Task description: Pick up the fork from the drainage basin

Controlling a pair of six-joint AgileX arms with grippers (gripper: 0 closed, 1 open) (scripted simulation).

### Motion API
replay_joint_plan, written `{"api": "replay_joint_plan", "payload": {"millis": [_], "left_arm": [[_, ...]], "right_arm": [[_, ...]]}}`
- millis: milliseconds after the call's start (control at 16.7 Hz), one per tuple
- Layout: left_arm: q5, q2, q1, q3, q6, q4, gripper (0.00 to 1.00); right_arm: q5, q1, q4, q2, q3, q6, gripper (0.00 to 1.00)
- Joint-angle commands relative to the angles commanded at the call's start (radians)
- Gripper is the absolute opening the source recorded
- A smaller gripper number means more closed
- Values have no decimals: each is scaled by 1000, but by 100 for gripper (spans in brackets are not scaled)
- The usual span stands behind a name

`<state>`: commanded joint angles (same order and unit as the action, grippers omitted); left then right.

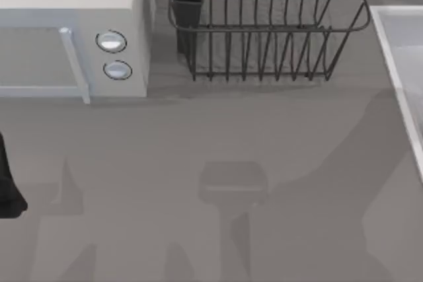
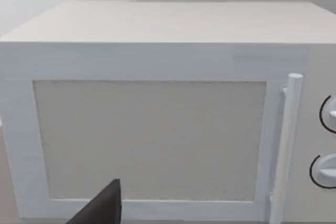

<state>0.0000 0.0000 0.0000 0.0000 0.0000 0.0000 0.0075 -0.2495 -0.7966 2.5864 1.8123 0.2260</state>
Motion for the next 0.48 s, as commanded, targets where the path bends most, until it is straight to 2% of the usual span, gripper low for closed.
{"api": "replay_joint_plan", "payload": {"millis": [360,480], "left_arm": [[0,0,0,0,0,0,100],[0,0,0,0,0,0,100]], "right_arm": [[0,0,0,0,0,0,2],[0,0,0,0,0,0,0]]}}
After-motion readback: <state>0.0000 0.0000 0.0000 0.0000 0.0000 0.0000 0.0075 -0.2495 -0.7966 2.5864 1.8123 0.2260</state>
